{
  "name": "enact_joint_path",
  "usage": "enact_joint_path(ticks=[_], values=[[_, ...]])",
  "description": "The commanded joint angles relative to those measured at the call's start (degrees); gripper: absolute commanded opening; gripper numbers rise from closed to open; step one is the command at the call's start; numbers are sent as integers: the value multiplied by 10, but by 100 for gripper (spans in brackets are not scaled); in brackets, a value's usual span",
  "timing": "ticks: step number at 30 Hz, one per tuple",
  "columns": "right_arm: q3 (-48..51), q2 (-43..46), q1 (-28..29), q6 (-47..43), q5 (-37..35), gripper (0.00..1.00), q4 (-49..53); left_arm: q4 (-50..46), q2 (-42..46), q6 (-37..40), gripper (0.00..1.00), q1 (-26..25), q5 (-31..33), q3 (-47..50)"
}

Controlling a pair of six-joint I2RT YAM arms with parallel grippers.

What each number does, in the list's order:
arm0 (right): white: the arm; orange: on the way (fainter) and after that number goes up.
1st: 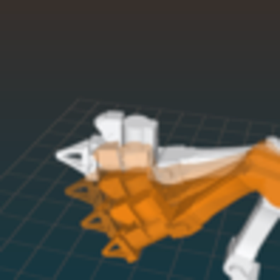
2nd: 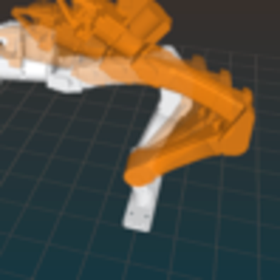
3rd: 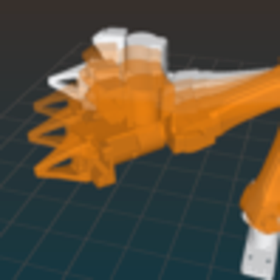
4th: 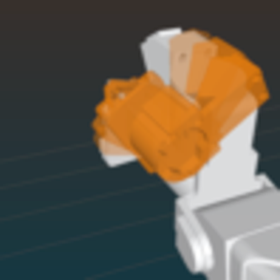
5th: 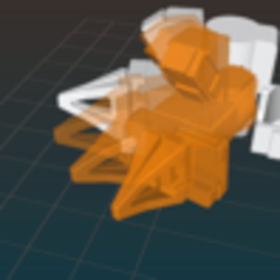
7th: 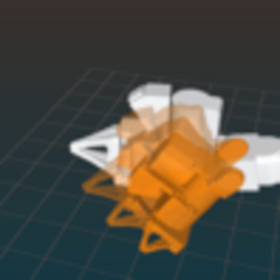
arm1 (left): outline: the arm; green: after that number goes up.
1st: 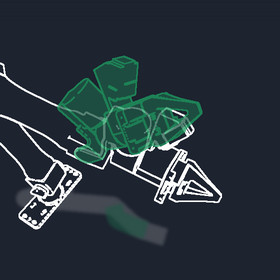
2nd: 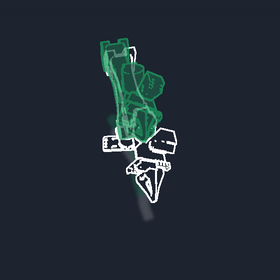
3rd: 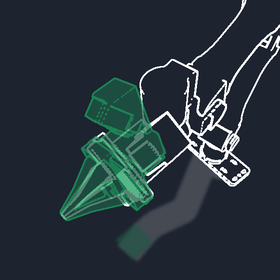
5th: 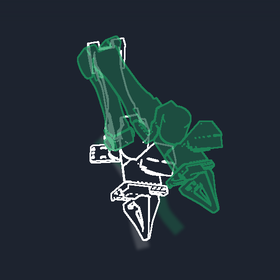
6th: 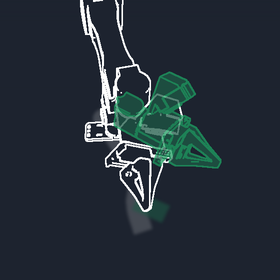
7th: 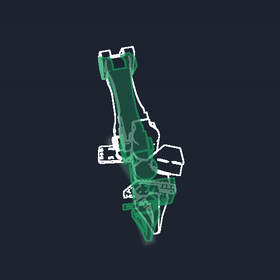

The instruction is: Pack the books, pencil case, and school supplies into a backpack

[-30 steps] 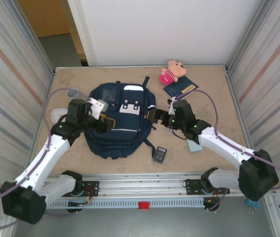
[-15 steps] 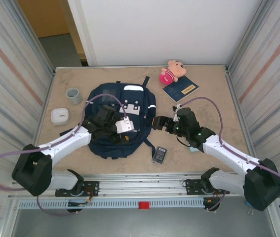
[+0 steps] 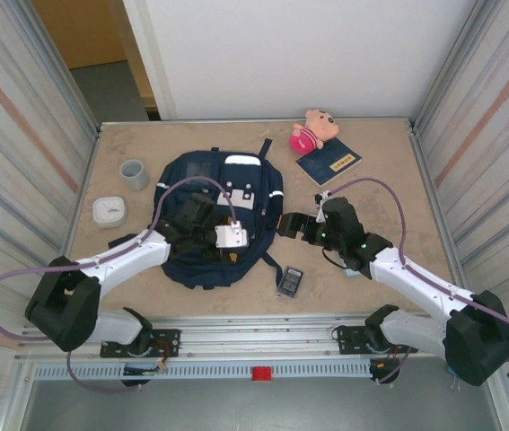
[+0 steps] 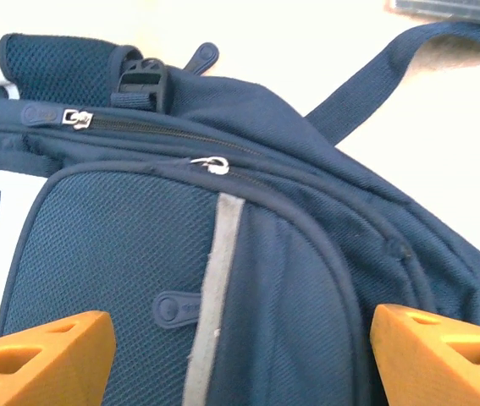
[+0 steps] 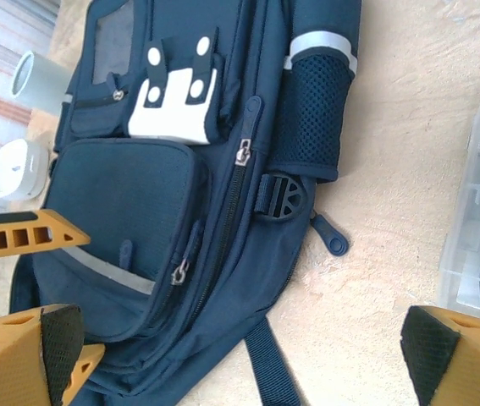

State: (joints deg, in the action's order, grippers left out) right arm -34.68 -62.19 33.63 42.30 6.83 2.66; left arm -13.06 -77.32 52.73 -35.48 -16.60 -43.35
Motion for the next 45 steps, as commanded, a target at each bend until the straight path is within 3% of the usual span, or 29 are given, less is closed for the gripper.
enact_joint_path(ticks=[1, 12, 18, 22, 25, 26, 27, 31, 35, 42, 45], values=[[3, 4, -1, -19, -10, 98, -3, -38, 23, 7, 80, -6, -34, 4], [-1, 2, 2, -21, -11, 98, -3, 60, -16, -15, 80, -8, 81, 33], [3, 13, 3, -21, -23, 98, 3, 136, -22, -15, 66, -25, 151, 52], [9, 26, 10, -24, -39, 97, -8, 163, -34, -7, 66, -30, 183, 60], [18, 36, 10, -30, -48, 98, -20, 171, -38, -10, 53, -32, 191, 64], [18, 40, 10, -32, -52, 98, -20, 169, -35, -16, 41, -32, 188, 63], [20, 44, 10, -34, -56, 98, -17, 160, -27, -22, 27, -32, 179, 57], [38, 77, 9, -63, -68, 100, -33, 87, 31, -61, 1, -26, 99, 16], [70, 92, 3, -148, -26, 99, -82, -5, 87, -93, 0, 6, -17, -42], [79, 65, -3, -292, 47, 100, -123, -109, 137, -123, 0, 118, -245, -115], [80, 21, -2, -326, 67, 96, -150, -129, 144, -125, 0, 151, -299, -135]])
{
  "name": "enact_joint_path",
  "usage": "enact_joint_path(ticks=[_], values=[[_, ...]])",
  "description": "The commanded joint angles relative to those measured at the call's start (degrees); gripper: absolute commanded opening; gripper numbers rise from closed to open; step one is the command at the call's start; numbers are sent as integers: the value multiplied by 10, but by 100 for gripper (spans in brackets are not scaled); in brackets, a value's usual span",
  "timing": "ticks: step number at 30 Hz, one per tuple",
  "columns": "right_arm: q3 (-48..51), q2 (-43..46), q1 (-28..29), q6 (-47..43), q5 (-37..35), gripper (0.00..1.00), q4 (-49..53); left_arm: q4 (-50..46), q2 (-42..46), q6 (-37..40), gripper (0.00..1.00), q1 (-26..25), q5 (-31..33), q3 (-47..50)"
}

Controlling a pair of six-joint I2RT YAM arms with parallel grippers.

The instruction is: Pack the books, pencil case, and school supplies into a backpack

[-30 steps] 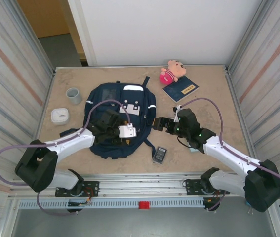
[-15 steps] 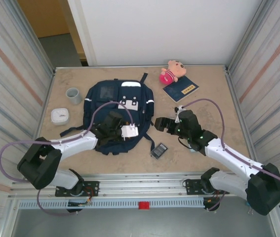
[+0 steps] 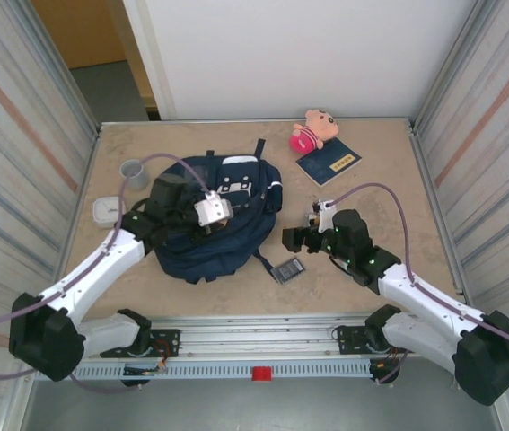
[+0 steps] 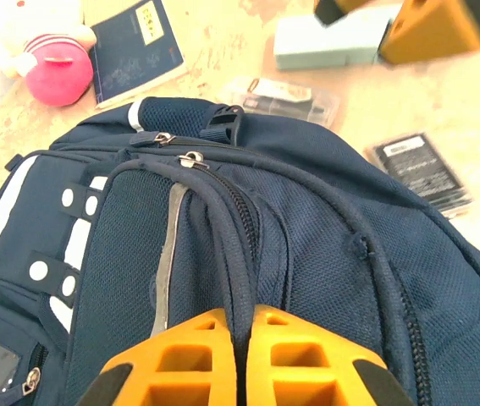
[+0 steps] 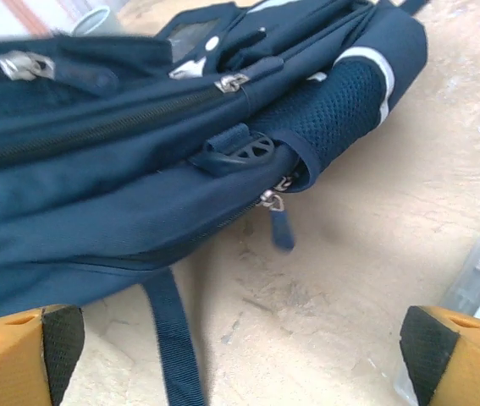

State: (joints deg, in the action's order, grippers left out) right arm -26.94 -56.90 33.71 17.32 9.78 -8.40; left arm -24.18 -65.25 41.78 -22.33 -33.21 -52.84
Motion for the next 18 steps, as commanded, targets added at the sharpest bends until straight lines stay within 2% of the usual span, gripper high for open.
enact_joint_path(ticks=[1, 11, 16, 18], values=[[2, -45, -3, -85, 44, 95, -46, -23, 23, -14, 0, 28, -141, -46], [-3, -187, -9, -146, 62, 87, -185, -52, 23, 3, 0, 71, -212, -77], [-22, -246, -25, -166, 118, 84, -235, -68, 26, 12, 0, 85, -231, -84], [-22, -260, -24, -185, 136, 75, -265, -74, 27, 17, 0, 88, -229, -85]])
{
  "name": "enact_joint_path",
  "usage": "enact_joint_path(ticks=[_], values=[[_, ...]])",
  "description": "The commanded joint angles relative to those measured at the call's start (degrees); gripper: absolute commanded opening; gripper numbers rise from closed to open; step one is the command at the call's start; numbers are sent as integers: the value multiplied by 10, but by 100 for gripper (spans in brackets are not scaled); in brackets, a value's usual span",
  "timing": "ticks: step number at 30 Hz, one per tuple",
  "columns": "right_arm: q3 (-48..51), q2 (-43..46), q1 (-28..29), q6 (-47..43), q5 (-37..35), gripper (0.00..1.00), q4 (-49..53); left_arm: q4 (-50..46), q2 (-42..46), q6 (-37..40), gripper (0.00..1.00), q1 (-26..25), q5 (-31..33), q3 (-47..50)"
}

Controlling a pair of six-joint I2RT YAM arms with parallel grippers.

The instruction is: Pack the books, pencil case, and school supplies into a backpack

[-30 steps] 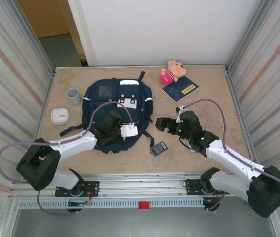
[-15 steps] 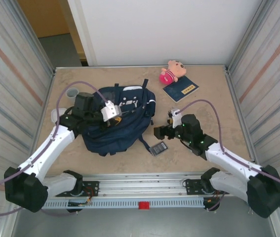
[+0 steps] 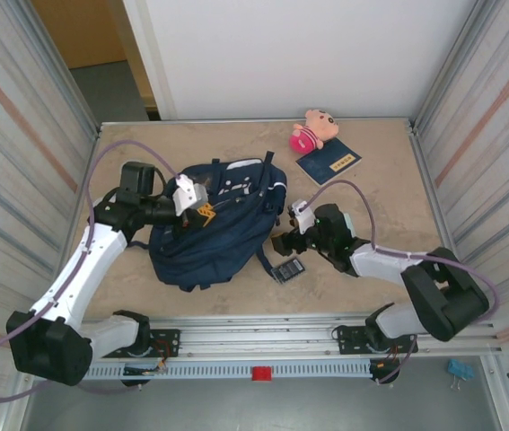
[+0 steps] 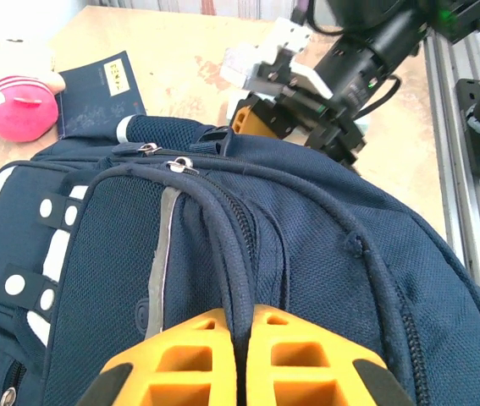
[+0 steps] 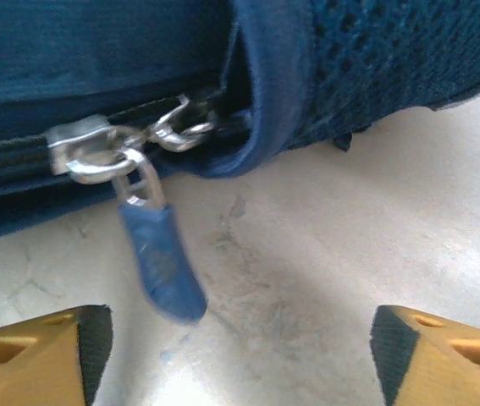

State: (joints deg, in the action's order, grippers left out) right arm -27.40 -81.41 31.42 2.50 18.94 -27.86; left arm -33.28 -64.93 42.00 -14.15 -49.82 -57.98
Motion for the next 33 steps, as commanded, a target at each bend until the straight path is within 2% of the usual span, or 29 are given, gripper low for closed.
enact_joint_path(ticks=[1, 2, 9, 15, 18, 21, 27, 33], values=[[-17, -17, 1, -45, 47, 69, -80, 13, 24, 18, 0, 9, -63, -34], [-19, -19, 2, -51, 48, 64, -85, 10, 24, 22, 0, 10, -63, -34], [-35, -18, -2, -78, 84, 52, -80, 8, 28, 27, 0, 18, -65, -27], [-44, -3, -11, -91, 102, 16, -41, 33, 32, 7, 0, 20, -43, -16], [-46, 14, -12, -93, 106, 6, -12, 63, 35, -16, 0, 18, 17, -5], [-52, 37, -11, -93, 110, 0, 29, 100, 44, -50, 0, 0, 109, 10], [-83, 77, -8, -85, 112, 0, 133, 167, 40, -139, 0, -68, 298, 35], [-120, 96, 26, -64, 115, 0, 221, 253, 15, -243, 0, -141, 449, 54]])
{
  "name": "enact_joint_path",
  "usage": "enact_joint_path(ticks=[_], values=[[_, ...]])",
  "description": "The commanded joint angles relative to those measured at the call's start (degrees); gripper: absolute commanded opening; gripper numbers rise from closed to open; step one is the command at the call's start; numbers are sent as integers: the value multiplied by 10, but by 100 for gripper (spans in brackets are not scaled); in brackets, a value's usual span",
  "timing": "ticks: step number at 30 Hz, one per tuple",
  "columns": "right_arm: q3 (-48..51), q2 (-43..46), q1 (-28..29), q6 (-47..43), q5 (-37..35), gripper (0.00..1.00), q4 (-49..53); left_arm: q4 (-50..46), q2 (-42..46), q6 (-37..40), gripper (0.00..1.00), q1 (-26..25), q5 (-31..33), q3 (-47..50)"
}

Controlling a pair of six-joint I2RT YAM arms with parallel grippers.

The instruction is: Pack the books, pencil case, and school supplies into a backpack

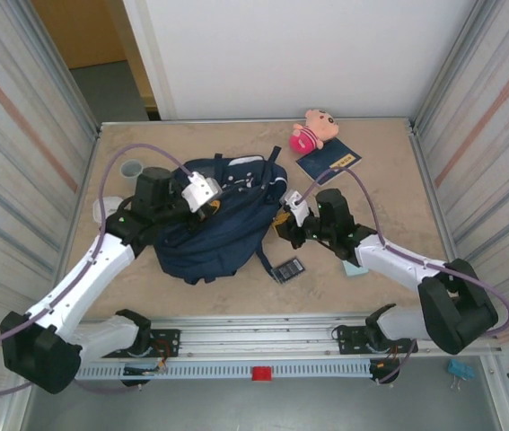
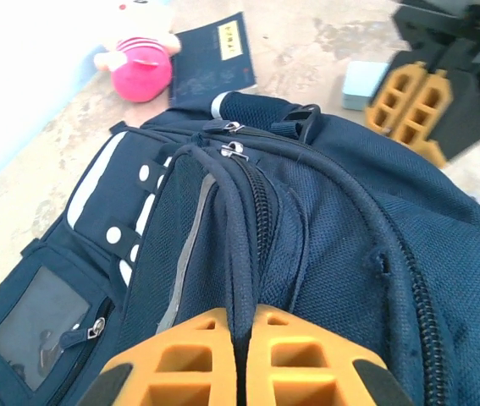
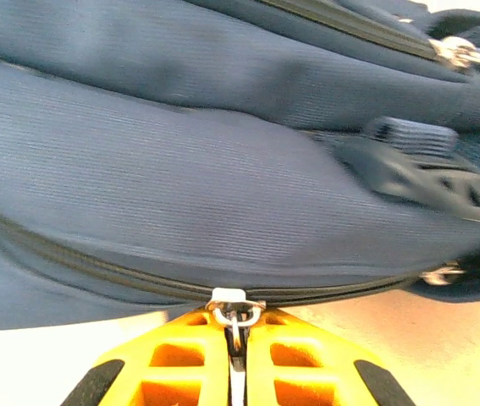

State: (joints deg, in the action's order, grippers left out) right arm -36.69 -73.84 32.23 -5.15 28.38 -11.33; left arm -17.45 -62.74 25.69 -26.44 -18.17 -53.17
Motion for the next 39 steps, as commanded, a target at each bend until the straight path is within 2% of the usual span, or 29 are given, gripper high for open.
enact_joint_path(ticks=[1, 4, 7, 12, 13, 15, 17, 21, 23, 27, 31, 34, 39], values=[[-32, 22, 25, 20, 21, 0, 64, 104, -13, -90, 0, -27, 153, 7], [-49, 26, 56, 46, 17, 0, 94, 127, -43, -125, 0, -56, 223, 1], [-68, 23, 93, 77, 6, 1, 117, 146, -73, -143, 0, -76, 259, -11], [-88, 8, 153, 153, -10, 4, 107, 185, -112, -159, 0, -93, 247, -22], [-91, 7, 162, 164, -18, 7, 106, 189, -116, -157, 0, -93, 238, -22], [-95, 12, 165, 194, -27, 24, 121, 194, -118, -142, 0, -93, 211, -20], [-86, 36, 149, 222, -27, 37, 143, 200, -109, -124, 0, -87, 171, -10], [-61, 100, 58, 348, 33, 73, 154, 225, -80, -95, 0, -48, 21, 21], [-62, 115, 27, 406, 52, 80, 164, 229, -70, -87, 0, -28, -40, 29], [-83, 107, 11, 517, 23, 87, 226, 224, -57, -63, 0, -11, -108, 33], [-60, 63, 7, 668, 66, 87, 125, 224, -56, -63, 0, 6, -143, 33], [-50, 27, 14, 760, 62, 87, 40, 225, -55, -63, 0, 13, -169, 33], [-61, -24, 18, 821, 24, 87, -20, 228, -48, -66, 0, 17, -192, 42]])
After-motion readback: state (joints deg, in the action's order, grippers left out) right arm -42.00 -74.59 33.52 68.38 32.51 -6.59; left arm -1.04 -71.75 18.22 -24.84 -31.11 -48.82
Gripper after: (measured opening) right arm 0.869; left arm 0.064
